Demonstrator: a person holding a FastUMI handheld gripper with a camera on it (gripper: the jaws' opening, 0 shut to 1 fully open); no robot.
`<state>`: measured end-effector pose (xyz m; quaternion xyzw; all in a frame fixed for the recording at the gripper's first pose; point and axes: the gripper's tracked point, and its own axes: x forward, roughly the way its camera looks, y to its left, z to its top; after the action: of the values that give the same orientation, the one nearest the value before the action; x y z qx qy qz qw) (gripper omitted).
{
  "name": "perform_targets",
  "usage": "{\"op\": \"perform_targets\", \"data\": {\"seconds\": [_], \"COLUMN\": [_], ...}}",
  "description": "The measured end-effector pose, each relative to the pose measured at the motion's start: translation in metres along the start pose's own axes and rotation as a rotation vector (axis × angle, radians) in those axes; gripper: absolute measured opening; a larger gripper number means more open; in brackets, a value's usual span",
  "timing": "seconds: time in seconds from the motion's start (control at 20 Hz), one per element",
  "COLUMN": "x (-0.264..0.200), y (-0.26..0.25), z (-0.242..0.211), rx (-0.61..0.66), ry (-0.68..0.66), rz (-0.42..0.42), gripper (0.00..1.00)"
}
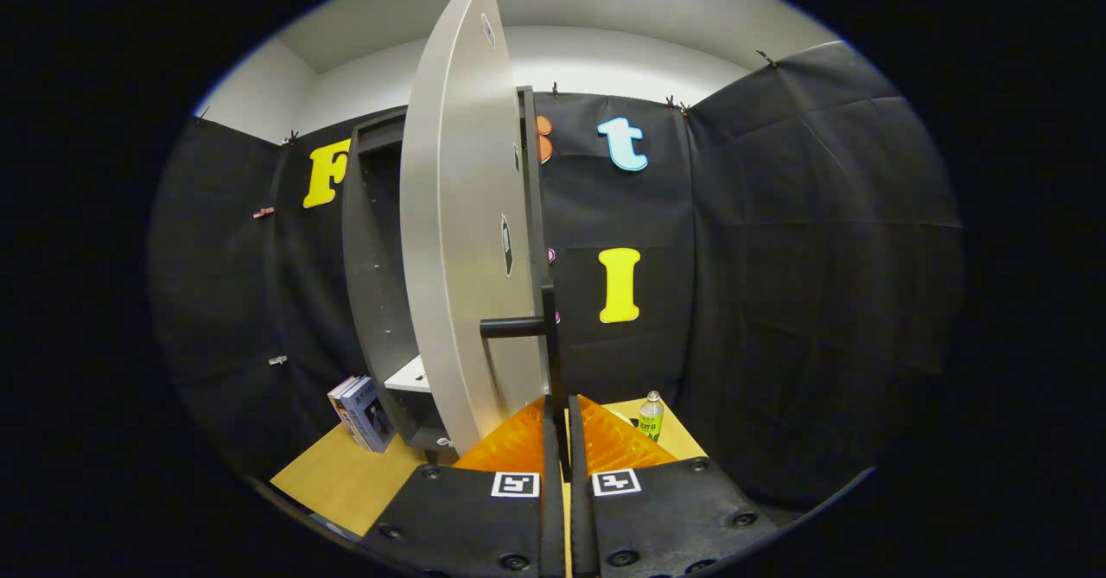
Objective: Open the shoe cabinet door, grab the shoes and put them into the shoe cabinet, then close the shoe cabinet door.
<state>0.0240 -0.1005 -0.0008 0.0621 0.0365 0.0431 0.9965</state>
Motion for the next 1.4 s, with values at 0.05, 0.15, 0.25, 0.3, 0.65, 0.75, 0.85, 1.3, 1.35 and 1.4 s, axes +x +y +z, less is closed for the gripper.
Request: {"op": "perform_targets", "data": {"seconds": [0.05, 0.15, 0.25, 0.3, 0.65, 0.75, 0.85, 1.3, 1.35, 1.4], "x": [0.000, 0.002, 0.000, -0.003, -0.018, -0.027, -0.037, -0.096, -0.098, -0.101], "y": [-0.002, -0.006, -0.004, -0.004, -0.011, -0.012, -0.013, 0.044, 0.056, 0.068], "z": [0.001, 0.000, 0.001, 0.002, 0.006, 0.010, 0.017, -0.004, -0.005, -0.008], "rx": [0.004, 0.020, 0.033, 0.040, 0.034, 0.033, 0.036, 0.027, 0.033, 0.036], "ry": [0.001, 0.008, 0.008, 0.001, -0.035, -0.048, -0.069, -0.019, -0.014, -0.006], "rz": [0.007, 0.021, 0.043, 0.052, 0.016, -0.009, -0.026, 0.058, 0.080, 0.105], "gripper": [0.08, 0.08, 0.08, 0.08, 0.11, 0.14, 0.15, 0.78, 0.88, 0.89]}}
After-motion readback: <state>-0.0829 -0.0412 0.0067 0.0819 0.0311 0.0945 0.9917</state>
